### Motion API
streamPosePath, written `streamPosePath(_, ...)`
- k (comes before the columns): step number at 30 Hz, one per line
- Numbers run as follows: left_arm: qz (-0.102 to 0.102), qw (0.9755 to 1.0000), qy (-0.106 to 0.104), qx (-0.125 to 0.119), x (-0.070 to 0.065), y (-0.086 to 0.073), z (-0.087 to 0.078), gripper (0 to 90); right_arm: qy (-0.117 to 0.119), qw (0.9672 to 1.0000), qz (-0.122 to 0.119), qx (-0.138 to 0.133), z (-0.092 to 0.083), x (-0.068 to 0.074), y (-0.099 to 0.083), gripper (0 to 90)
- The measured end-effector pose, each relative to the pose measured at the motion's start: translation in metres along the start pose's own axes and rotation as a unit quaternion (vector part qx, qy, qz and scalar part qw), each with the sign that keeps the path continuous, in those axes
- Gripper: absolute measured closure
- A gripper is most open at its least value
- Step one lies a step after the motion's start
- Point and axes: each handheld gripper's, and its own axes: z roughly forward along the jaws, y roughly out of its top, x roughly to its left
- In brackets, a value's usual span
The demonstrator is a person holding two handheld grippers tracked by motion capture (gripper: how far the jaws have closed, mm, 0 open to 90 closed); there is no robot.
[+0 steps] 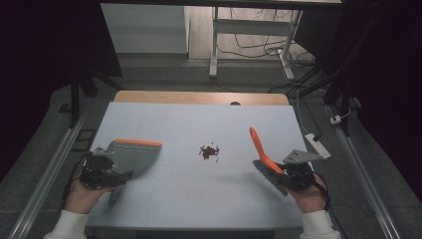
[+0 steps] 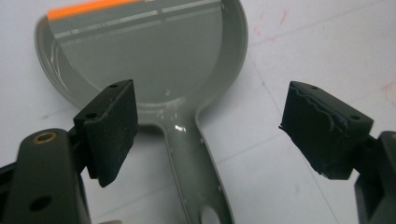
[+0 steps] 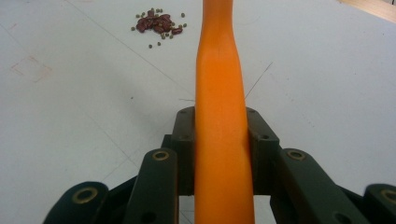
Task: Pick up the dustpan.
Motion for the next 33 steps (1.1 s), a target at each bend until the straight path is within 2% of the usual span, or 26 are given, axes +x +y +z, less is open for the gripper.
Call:
streamPosePath(3, -0.009, 0.9998, 0.006, 0.014, 0.004, -0.002, 0.004, 19.9, -0.001, 1.0000, -0.001, 0.001, 0.000, -0.001, 0.000, 69.9)
streamPosePath(7, -0.018, 0.9992, 0.001, 0.037, 0.008, -0.006, 0.014, 20.0, 0.001, 1.0000, 0.000, 0.003, 0.001, 0.000, -0.001, 69.9)
streamPosePath(10, -0.023, 0.9987, 0.000, 0.044, 0.009, -0.007, 0.018, 20.0, 0.004, 1.0000, 0.000, 0.005, 0.002, 0.001, 0.000, 69.9)
streamPosePath(19, -0.030, 0.9977, -0.008, 0.061, 0.013, -0.011, 0.029, 20.0, 0.006, 0.9999, -0.001, 0.010, 0.004, 0.001, -0.001, 69.9)
streamPosePath(24, -0.029, 0.9978, -0.011, 0.058, 0.014, -0.012, 0.034, 20.0, 0.007, 0.9999, 0.000, 0.011, 0.005, 0.002, -0.001, 69.9)
streamPosePath(27, -0.033, 0.9979, -0.010, 0.054, 0.014, -0.012, 0.034, 20.2, 0.007, 0.9999, 0.000, 0.011, 0.005, 0.002, -0.001, 69.9)
streamPosePath(33, -0.034, 0.9974, -0.009, 0.062, 0.013, -0.014, 0.032, 21.3, 0.009, 0.9999, -0.004, 0.009, 0.005, 0.003, 0.000, 69.9)
